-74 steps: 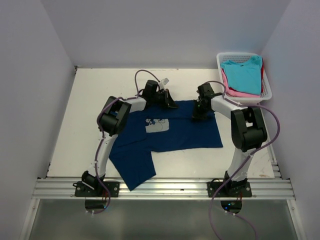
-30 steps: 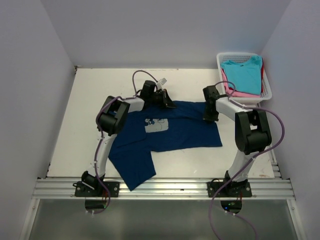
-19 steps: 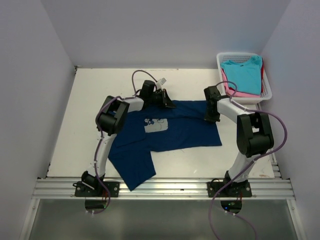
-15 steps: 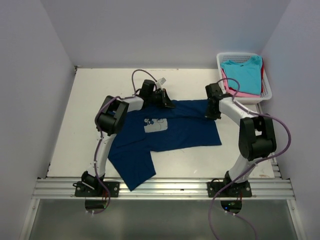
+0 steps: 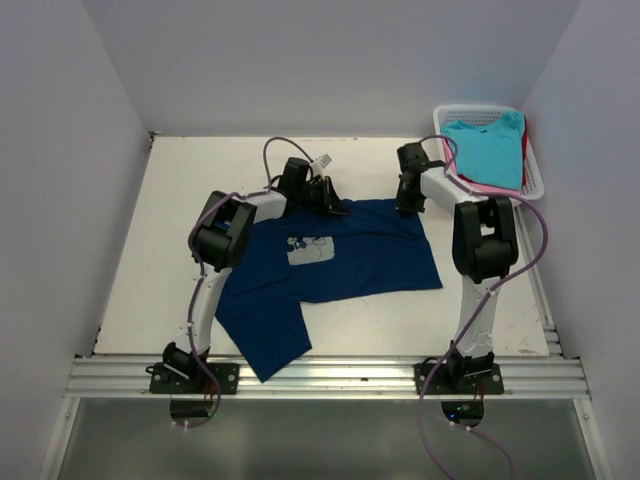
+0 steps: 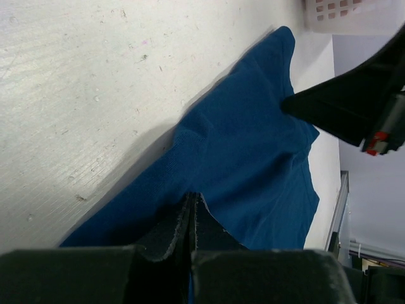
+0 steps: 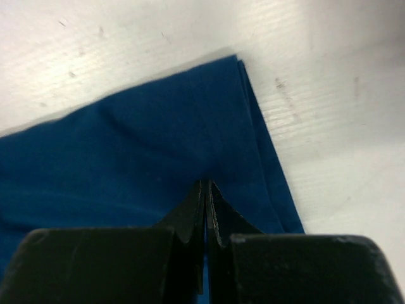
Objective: Fold and stack the t-shirts
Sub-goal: Fold the tshirt
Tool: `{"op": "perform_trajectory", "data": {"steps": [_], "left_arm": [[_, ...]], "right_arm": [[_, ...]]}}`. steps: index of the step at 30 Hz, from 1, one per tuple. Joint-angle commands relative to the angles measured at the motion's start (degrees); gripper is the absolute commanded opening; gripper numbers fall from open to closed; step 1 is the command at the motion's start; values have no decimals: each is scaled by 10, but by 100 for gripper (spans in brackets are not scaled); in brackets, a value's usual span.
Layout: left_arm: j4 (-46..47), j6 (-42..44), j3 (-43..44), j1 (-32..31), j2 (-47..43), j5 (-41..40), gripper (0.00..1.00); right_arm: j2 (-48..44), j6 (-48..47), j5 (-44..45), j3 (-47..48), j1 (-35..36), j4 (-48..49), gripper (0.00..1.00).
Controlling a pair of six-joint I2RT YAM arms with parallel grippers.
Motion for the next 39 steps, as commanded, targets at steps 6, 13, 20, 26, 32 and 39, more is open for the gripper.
{"op": "perform_trajectory", "data": {"steps": [6,13,20,26,32,39], "left_arm": [[-48,32,-8,12,-14,-32,0],[-62,47,-9,12,-25,-32,0],[-115,83,-14,21,-84,-59,17],[-160,136,-28,33,-162,-145,55],[-205,165,-123,34,-297,-320,58],[-188,158,-261,51,-345,-370,0]], "right_arm": [[39,0,-14,32,-1,-14,0],[106,3,44,108,-5,-66,0],[191,6,95,242,-31,-138,0],[177,9,116,219,-50,-119,0],[172,2,95,209,-52,-102,0],[156,-7,70,185,-51,-76,0]]}}
